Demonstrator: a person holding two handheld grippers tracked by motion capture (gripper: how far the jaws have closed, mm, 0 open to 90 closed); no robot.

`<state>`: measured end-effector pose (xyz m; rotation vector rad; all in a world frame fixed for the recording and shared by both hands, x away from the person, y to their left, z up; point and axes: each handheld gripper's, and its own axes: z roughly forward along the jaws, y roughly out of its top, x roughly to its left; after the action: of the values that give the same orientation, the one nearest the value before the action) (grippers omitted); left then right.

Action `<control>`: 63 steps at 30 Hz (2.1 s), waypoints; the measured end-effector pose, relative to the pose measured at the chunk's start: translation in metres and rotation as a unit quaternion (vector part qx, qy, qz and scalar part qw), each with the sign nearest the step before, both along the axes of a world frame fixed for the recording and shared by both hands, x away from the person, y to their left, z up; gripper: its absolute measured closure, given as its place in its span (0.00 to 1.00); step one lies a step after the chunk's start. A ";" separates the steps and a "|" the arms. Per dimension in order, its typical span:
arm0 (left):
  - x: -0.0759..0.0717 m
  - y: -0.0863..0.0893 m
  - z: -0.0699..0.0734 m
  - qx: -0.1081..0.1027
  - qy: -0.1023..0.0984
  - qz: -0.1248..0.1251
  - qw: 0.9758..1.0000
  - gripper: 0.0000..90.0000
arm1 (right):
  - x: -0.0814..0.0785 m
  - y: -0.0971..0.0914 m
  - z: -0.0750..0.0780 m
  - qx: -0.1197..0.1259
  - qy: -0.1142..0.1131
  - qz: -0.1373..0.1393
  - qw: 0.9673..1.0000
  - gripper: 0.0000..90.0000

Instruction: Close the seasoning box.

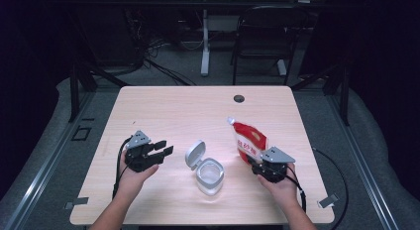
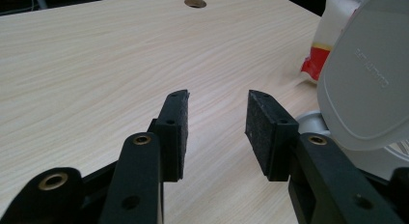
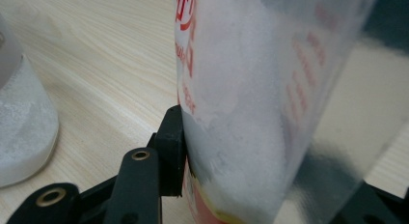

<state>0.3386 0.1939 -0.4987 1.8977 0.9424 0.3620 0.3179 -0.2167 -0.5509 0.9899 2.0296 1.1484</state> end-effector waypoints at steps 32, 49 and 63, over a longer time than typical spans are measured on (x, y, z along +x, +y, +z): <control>0.000 0.000 0.000 -0.002 0.002 0.002 1.000 0.67 | -0.048 0.007 0.047 -0.172 -0.129 0.008 0.977 0.63; -0.001 -0.002 0.001 -0.005 0.000 0.003 1.000 0.66 | -0.060 0.007 0.046 -0.249 -0.176 0.003 0.952 0.63; -0.003 -0.008 0.015 -0.005 -0.007 -0.006 1.000 0.66 | -0.064 0.003 0.053 -0.264 -0.186 0.007 0.946 0.63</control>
<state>0.3358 0.1862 -0.4837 1.8886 0.9216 0.3623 0.2540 -0.2137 -0.4978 0.4505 1.8793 0.6679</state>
